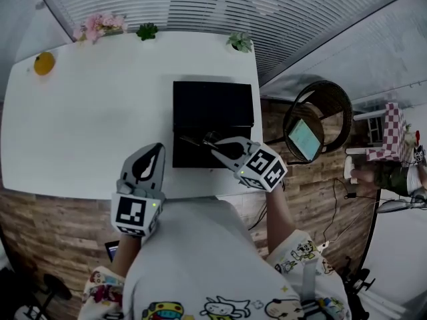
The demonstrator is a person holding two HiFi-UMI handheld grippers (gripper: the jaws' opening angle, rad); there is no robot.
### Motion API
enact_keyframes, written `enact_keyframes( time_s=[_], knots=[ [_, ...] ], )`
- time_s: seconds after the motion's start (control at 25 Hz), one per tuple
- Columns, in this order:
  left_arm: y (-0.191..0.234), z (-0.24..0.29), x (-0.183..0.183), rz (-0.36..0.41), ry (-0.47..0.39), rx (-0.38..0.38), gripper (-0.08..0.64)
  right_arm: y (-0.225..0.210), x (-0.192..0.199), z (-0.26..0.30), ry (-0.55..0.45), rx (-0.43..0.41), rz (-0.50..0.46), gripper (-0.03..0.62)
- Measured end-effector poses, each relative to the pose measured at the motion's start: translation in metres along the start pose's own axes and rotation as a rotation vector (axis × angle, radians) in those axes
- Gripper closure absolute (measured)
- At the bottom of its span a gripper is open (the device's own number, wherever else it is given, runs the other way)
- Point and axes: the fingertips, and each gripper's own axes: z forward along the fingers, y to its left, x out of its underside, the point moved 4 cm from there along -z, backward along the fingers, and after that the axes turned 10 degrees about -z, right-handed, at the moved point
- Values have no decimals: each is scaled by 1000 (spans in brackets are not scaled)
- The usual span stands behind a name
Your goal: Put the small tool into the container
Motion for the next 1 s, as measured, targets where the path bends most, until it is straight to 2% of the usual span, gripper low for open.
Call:
enact_keyframes(
  time_s=[0.64,1.0],
  knots=[
    [0,4,5,-15,25,0,555,-7,17,17,43,-92,67,584],
    [5,5,9,-26,32,-12,555,-18,21,22,66,-89,155,580]
  ],
)
